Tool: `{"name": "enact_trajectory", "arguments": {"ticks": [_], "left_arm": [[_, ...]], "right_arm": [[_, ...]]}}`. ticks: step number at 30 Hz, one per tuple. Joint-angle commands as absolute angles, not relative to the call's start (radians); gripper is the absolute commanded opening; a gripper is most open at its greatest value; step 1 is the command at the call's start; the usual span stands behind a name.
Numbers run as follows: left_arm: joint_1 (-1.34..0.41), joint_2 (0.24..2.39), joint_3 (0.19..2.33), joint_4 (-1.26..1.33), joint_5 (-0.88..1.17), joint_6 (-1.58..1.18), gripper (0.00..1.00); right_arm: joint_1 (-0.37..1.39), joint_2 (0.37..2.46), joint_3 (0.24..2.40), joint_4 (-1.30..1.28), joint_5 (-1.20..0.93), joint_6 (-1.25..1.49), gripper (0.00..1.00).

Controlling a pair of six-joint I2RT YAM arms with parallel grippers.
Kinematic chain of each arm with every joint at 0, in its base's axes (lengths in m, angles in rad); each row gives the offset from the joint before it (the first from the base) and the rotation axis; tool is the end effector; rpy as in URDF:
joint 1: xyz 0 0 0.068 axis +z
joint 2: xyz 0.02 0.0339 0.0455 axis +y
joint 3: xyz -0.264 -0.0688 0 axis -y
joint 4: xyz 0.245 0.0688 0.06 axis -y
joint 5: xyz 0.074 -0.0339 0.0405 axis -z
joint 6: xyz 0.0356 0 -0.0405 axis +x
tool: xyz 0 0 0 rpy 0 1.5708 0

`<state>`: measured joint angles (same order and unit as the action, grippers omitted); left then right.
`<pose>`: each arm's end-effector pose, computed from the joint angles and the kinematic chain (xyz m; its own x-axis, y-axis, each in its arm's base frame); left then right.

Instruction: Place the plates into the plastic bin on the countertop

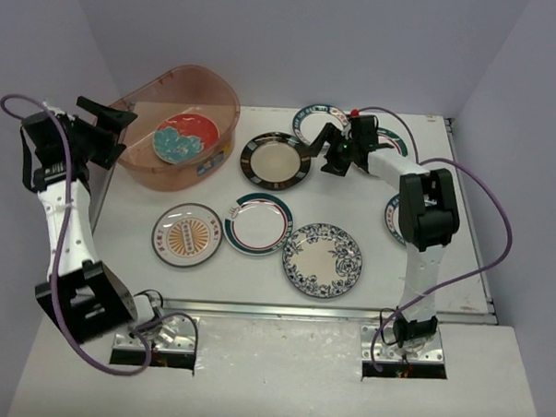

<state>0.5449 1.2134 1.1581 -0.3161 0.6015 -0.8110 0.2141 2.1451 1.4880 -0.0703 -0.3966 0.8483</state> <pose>0.2430 0.1237 0.3697 -0.2309 -0.8389 -0.4929 -0.2088 0.5375 -0.8170 0.4601 0.1141 0.1620 -0.7882 0.5367 -0.3012 0.1714 0.6614 0.7301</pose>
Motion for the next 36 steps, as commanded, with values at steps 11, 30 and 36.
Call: {"name": "enact_trajectory", "arguments": {"ticks": [11,30,36], "left_arm": [[0.431,0.891,0.947,-0.166,0.819,-0.690,1.00],[0.277,0.902,0.963,-0.109,0.884,-0.621,1.00],[0.272,0.935,0.955,-0.073,0.864,-0.626,1.00]], "right_arm": [[0.222,2.365,1.561,0.116,-0.503,0.979,0.43],[0.222,2.202,1.491,0.414,-0.605,1.243,0.00],[0.193,2.016,1.396,0.406,-0.622,1.238,0.00]]}}
